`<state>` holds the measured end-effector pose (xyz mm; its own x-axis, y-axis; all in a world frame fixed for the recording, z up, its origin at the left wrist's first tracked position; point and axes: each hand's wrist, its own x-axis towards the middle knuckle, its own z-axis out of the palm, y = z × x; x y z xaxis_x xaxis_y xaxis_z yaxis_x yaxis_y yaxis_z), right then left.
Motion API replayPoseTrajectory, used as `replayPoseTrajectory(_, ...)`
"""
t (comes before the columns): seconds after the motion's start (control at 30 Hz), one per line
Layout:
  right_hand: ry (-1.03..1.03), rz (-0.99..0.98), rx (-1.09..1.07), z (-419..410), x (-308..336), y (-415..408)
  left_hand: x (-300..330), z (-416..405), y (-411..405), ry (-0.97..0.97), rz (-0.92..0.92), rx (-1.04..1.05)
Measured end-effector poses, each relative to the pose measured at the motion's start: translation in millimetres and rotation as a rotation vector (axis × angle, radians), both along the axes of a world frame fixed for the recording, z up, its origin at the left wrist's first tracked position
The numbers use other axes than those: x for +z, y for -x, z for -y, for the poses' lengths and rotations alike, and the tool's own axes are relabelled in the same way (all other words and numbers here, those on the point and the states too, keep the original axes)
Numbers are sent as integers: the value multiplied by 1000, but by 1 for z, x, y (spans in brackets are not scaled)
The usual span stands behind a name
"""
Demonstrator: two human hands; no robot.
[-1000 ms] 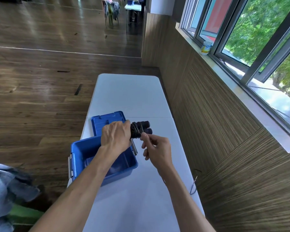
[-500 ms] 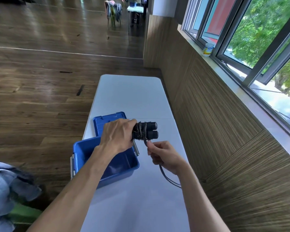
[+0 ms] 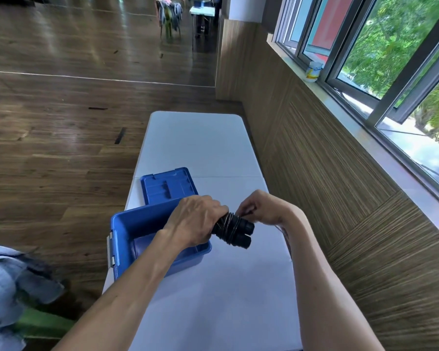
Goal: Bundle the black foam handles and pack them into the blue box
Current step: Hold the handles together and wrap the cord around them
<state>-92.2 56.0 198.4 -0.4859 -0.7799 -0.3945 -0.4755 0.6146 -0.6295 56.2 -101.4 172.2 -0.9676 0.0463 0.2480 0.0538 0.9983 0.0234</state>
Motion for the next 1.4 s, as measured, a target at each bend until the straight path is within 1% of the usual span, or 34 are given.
replayPoseTrajectory(0.17,14,-267,-92,14,19,-5,0,-5,4,71,52,2)
replayPoseTrajectory(0.3,25,-371,-117,25,23,-13,6,-7,11,136,55,56)
replayPoseTrajectory(0.43,9,-556,-121,34,24,-28,6,-7,14,202,77,150)
replayPoseTrajectory(0.57,15,-758,-167,36,18,-51,3,-5,14,203,63,239)
replayPoseTrajectory(0.63,39,-782,-238,38,15,-59,3,-8,14,184,69,302)
replayPoseTrajectory(0.7,67,-726,-324,41,11,-66,0,-8,15,162,77,358)
replayPoseTrajectory(0.77,138,-689,-349,45,3,-74,-3,-2,15,131,50,417)
replayPoseTrajectory(0.87,398,-599,-405,46,-8,-78,3,6,14,102,41,493)
replayPoseTrajectory(0.93,567,-490,-476,44,-14,-81,9,10,13,54,59,551)
replayPoseTrajectory(1.0,653,-320,-553,42,-17,-89,14,12,13,24,80,608)
replayPoseTrajectory(1.1,695,-72,-669,41,-23,-94,15,14,12,-12,119,655)
replayPoseTrajectory(1.17,716,200,-717,36,-26,-91,15,16,10,-74,133,688)
replayPoseTrajectory(1.23,738,472,-725,30,-29,-87,20,18,10,-119,151,679)
replayPoseTrajectory(1.3,777,673,-719,24,-32,-83,25,18,8,-128,169,625)
replayPoseTrajectory(1.37,820,811,-664,20,-34,-78,28,19,7,-171,190,554)
replayPoseTrajectory(1.4,843,832,-596,18,-34,-75,30,19,7,-203,205,511)
